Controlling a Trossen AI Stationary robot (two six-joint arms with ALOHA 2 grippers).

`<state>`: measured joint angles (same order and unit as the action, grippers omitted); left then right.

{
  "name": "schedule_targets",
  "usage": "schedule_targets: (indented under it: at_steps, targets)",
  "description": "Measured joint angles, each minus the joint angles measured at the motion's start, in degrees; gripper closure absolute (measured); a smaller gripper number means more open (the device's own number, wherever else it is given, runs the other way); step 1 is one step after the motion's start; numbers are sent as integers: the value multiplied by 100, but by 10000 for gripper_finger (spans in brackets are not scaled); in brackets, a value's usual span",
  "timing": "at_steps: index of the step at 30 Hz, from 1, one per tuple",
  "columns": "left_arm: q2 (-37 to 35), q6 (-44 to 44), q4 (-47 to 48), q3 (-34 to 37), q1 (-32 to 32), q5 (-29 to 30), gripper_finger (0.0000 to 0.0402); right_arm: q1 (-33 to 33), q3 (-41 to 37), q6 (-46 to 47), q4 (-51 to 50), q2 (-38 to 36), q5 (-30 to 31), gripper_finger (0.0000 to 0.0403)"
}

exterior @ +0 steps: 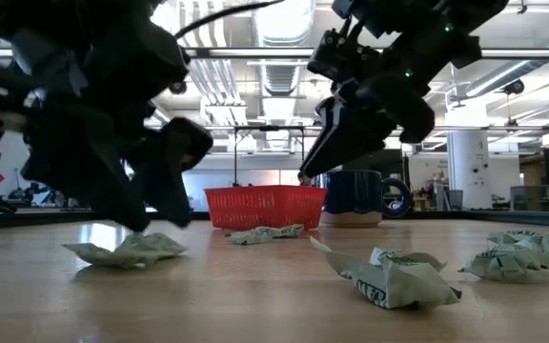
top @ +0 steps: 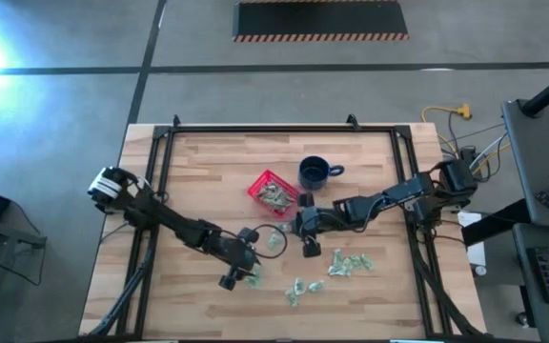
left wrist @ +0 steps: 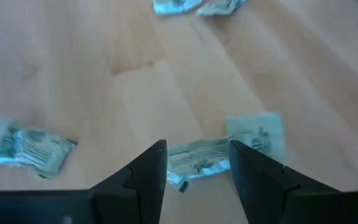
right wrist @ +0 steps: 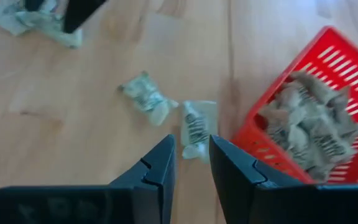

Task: Pick and place items into bin
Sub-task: Put the stevia packet into the bin

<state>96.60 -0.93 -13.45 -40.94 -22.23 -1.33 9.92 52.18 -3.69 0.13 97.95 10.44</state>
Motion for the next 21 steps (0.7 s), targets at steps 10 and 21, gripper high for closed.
schedule_targets:
  at_steps: [10,21]
  targets:
    - [302,55,-54,-60,128,-14,264,210,-2,224,-42,-4,2,330]
    - [-27,-104,61,-28,154,14,390,259,-2,355,-183,-7,7,335]
